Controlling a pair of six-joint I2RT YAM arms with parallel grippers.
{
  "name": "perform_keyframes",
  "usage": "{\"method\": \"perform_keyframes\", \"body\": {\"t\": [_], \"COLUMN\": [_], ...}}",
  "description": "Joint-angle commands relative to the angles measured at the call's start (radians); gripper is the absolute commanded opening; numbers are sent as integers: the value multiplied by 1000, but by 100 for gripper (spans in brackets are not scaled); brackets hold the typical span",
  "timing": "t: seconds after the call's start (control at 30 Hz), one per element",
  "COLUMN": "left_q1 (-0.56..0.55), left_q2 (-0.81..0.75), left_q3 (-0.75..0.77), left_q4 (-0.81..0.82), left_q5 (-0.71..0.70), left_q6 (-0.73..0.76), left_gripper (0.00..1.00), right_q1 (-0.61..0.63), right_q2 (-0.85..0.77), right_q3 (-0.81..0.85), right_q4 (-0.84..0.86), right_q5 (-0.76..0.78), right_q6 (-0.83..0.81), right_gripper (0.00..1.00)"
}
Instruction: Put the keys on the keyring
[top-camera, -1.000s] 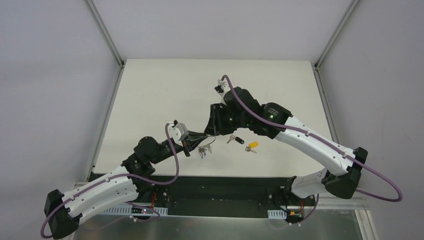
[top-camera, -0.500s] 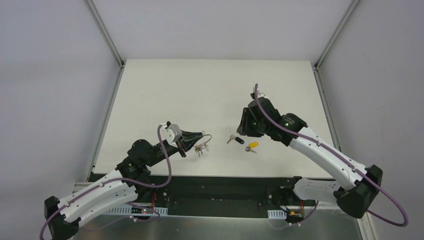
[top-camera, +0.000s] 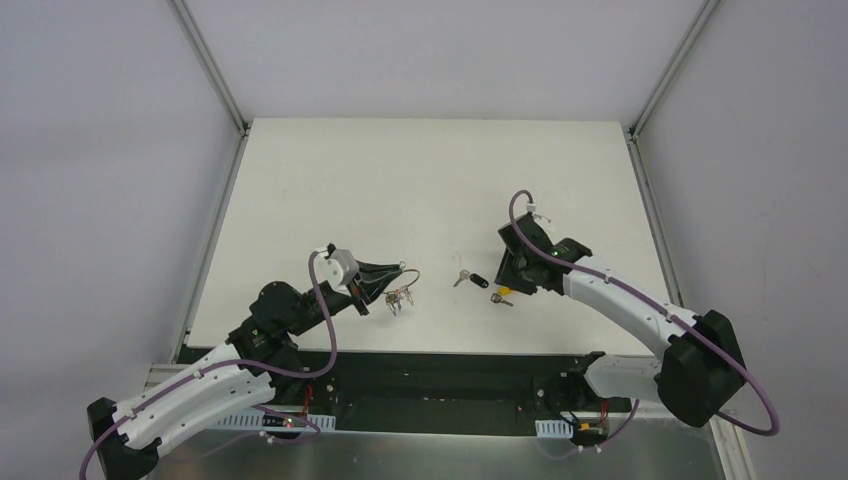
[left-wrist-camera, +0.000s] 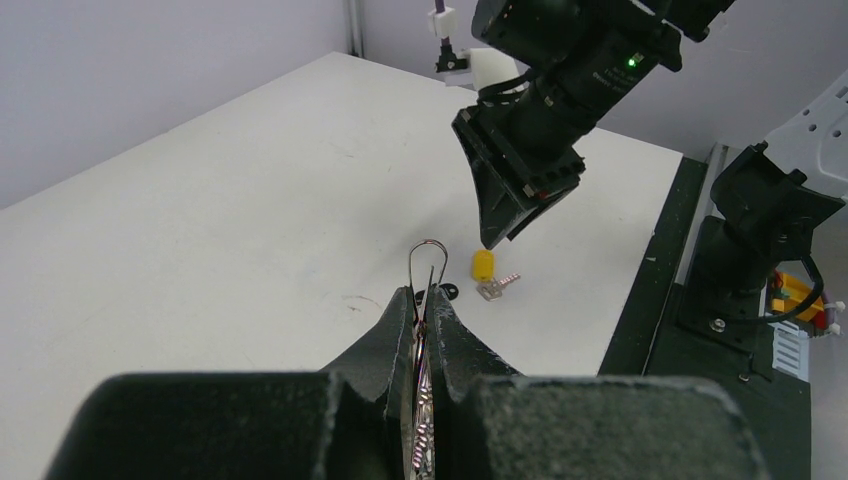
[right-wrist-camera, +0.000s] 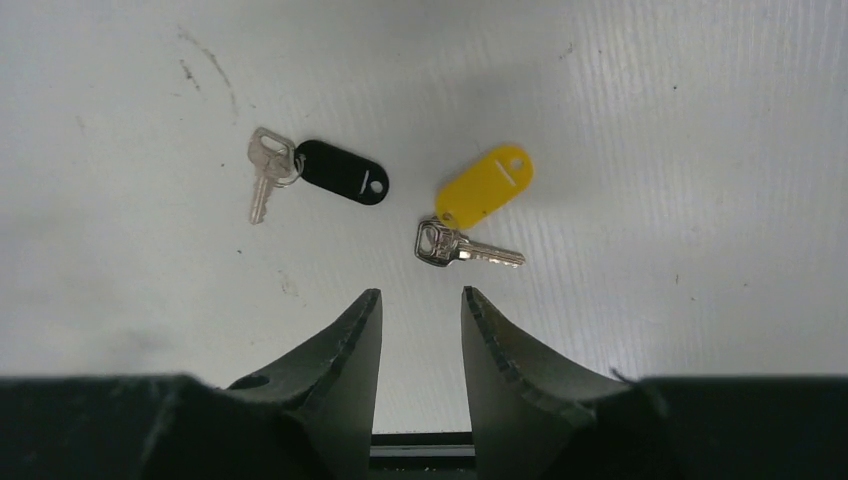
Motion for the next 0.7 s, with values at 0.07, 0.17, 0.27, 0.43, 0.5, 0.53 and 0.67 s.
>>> {"method": "perform_keyframes", "body": {"t": [0.07,0.17,0.27,0.43,0.5,0.53,0.67], "left_q1": [-6,-5,-6,-5,-5,-5,-6], "left_q2": [-6,-5,-4,-2,-2,-2,5], "left_q3": [9,9,9,9,9,9,9], "left_q4": [46,46,45,45,45,45,45], "left_q5": [-9,-10,-11,-15,-16,-16,-15], "left_q6": [-5,-6,-5,-3,-2,-2,0], "left_gripper": [0,0,0,0,0,0,0], "right_q1": [-21,-26,-32,-41,-45,-47,-53], "right_q2": [37,51,71,111,119,120,121], "right_q3": [-78,-109,-130,-133,-133,-133,-125], "right_q4": [107,158,189,206,210,210,202], "right_q5": [-14,-20,-23,-29,-29,-31,-38], "right_q6": [129,161,188,194,193,191,180], "right_gripper": [35,31,29,29,29,29,29]}}
